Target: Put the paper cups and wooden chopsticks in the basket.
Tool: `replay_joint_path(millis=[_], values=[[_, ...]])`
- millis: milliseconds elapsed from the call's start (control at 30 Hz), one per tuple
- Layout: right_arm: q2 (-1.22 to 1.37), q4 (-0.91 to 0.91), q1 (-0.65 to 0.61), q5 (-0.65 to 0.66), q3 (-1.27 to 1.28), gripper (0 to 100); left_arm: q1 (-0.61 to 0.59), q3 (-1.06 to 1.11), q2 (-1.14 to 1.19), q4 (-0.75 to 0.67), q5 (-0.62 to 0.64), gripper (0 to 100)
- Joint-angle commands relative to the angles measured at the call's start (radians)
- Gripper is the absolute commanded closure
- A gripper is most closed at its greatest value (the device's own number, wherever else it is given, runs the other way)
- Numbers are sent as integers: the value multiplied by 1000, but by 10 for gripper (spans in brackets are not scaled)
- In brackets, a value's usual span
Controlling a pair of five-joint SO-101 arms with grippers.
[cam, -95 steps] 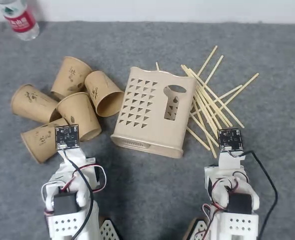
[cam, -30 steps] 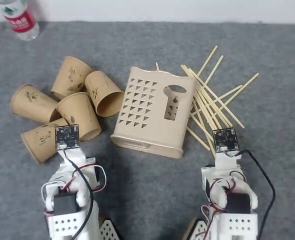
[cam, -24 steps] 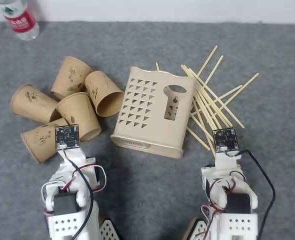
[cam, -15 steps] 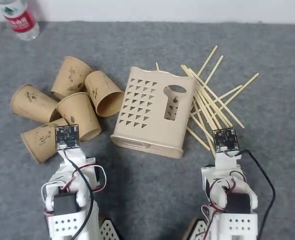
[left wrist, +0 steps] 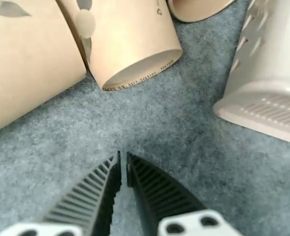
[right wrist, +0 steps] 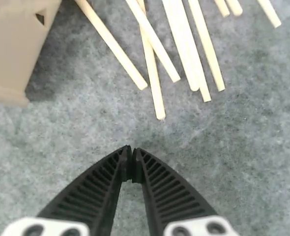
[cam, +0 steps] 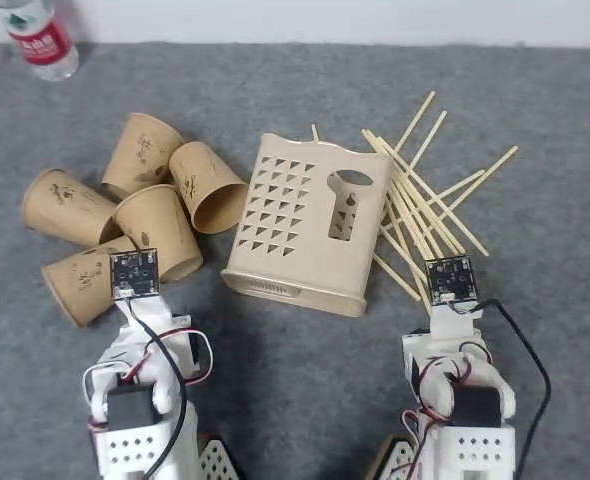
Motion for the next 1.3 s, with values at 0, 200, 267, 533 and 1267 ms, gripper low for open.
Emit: replay_joint_path(millis=[0, 200, 267, 533, 1267], values=[[-12, -8, -2, -12, 20, 992, 0, -5, -12, -18, 8, 986], [-12, -8, -2, -11, 20, 992, 112, -5, -12, -20, 8, 986], [-12, -21, -2, -8, 20, 992, 153, -5, -14, -21, 8, 986], [-12, -125, -2, -6, 20, 992, 163, -5, -15, -230, 11, 986], [-12, -265, 153, 532, -189, 992, -5, -5, -14, -272, -278, 984]])
